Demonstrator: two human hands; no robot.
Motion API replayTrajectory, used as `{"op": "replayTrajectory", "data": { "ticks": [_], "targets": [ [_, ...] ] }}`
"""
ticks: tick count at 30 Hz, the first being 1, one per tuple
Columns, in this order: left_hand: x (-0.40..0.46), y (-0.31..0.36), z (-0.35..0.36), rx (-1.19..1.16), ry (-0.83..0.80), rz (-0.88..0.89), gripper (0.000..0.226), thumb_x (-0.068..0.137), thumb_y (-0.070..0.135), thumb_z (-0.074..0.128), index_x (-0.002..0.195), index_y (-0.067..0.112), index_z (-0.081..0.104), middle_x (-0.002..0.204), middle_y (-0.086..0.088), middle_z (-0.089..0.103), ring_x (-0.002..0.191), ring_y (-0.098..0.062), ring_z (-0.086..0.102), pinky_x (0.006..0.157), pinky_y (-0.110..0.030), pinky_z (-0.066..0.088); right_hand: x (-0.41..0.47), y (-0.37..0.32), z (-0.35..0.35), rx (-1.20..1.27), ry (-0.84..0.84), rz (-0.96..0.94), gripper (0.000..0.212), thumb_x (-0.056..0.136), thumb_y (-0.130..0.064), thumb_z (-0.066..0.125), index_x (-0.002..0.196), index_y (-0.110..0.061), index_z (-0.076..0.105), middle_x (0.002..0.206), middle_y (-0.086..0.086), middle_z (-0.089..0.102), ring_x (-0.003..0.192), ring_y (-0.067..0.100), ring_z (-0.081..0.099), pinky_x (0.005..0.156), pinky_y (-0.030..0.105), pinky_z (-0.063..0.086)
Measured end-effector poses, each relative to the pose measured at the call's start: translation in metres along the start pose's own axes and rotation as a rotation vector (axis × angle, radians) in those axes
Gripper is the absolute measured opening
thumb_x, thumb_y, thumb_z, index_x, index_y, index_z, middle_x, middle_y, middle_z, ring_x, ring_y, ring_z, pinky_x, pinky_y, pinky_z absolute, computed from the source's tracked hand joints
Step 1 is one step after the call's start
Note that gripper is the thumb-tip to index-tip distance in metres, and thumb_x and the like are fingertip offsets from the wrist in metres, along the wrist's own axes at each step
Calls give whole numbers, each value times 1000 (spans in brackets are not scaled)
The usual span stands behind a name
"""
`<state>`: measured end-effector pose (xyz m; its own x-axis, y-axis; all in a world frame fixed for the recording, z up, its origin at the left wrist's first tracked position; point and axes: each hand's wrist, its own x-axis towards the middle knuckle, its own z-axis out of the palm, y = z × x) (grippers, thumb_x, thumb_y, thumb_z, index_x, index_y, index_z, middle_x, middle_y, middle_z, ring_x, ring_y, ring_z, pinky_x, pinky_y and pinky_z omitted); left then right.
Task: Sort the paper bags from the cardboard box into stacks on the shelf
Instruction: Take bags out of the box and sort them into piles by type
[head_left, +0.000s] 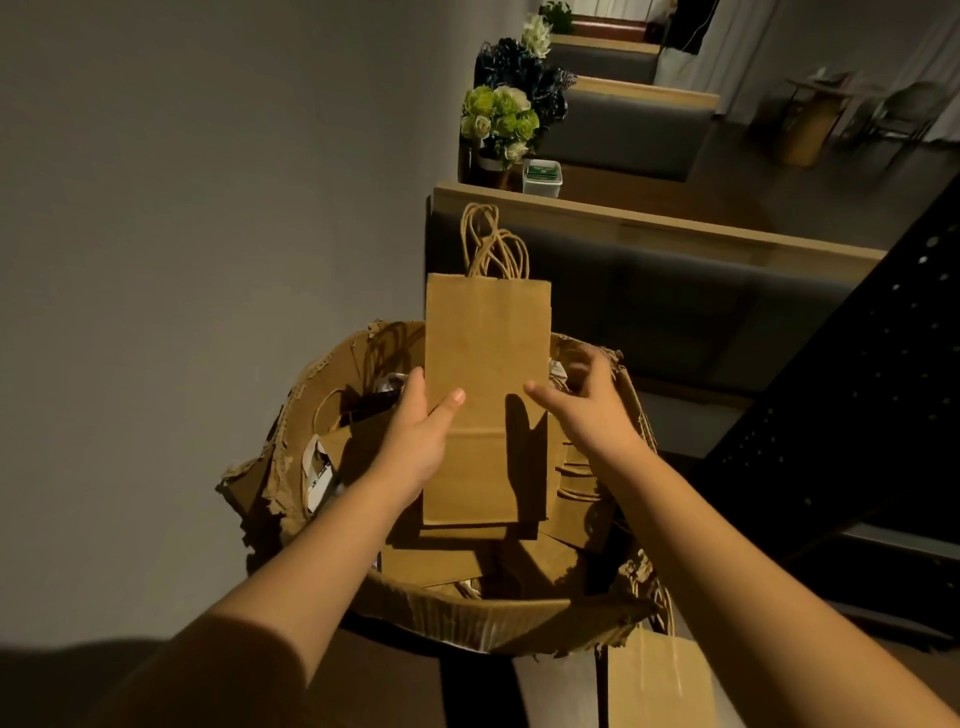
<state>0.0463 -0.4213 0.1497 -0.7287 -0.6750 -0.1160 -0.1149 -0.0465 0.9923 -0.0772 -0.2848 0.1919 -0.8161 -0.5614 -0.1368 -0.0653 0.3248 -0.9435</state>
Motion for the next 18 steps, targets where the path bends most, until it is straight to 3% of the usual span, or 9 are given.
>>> {"op": "replayTrajectory", "data": {
  "ticks": [2, 4, 8, 10, 13, 18],
  "targets": [
    [-1, -1, 8, -9, -7, -11, 82, 75, 68, 59, 146, 42, 27, 153, 7, 37, 140, -18, 35, 112, -53, 33, -5, 7, 5, 163, -122, 83, 78, 86, -30, 70, 148, -23, 25, 138, 2, 48, 120, 19, 51, 89, 31, 48],
    [-3, 3, 20, -38, 1, -3, 80, 81, 62, 58, 149, 40, 22, 156, 6, 31, 143, -17, 30, 114, -53, 29, -7, 11, 6, 177, -107, 60, 65, 89, -27, 68, 143, -21, 33, 123, -5, 56, 114, 17, 55, 87, 28, 47],
    [-12, 23, 41, -68, 10, 5, 76, 88, 48, 57, 152, 35, 18, 156, 4, 32, 142, -19, 32, 115, -52, 29, -8, 7, -9, 259, -16, 64, 41, 92, -18, 62, 130, -19, 48, 118, 3, 64, 107, 21, 63, 93, 42, 52],
    [-15, 34, 50, -86, -4, 23, 73, 98, 34, 52, 155, 29, 8, 158, 4, 27, 144, -18, 26, 117, -41, 22, -11, 0, -21, 277, 13, 22, 33, 93, -14, 61, 124, -19, 52, 115, 4, 66, 102, 20, 65, 89, 40, 54],
    [-22, 55, 72, -57, -29, 89, 72, 102, 26, 46, 155, 22, -1, 160, 5, 17, 146, -13, 16, 103, -22, 17, -21, -12, -45, 267, 96, -80, 26, 94, -14, 60, 118, -20, 54, 109, 0, 67, 100, 17, 66, 85, 36, 54],
    [-42, 88, 113, -15, -90, 212, 72, 102, 27, 45, 155, 20, -3, 161, 6, 14, 145, -10, 13, 99, -20, 16, -43, -27, -94, 273, 230, -250, 24, 93, -17, 61, 114, -25, 54, 109, -5, 65, 99, 8, 65, 79, 26, 54]
  ]
}}
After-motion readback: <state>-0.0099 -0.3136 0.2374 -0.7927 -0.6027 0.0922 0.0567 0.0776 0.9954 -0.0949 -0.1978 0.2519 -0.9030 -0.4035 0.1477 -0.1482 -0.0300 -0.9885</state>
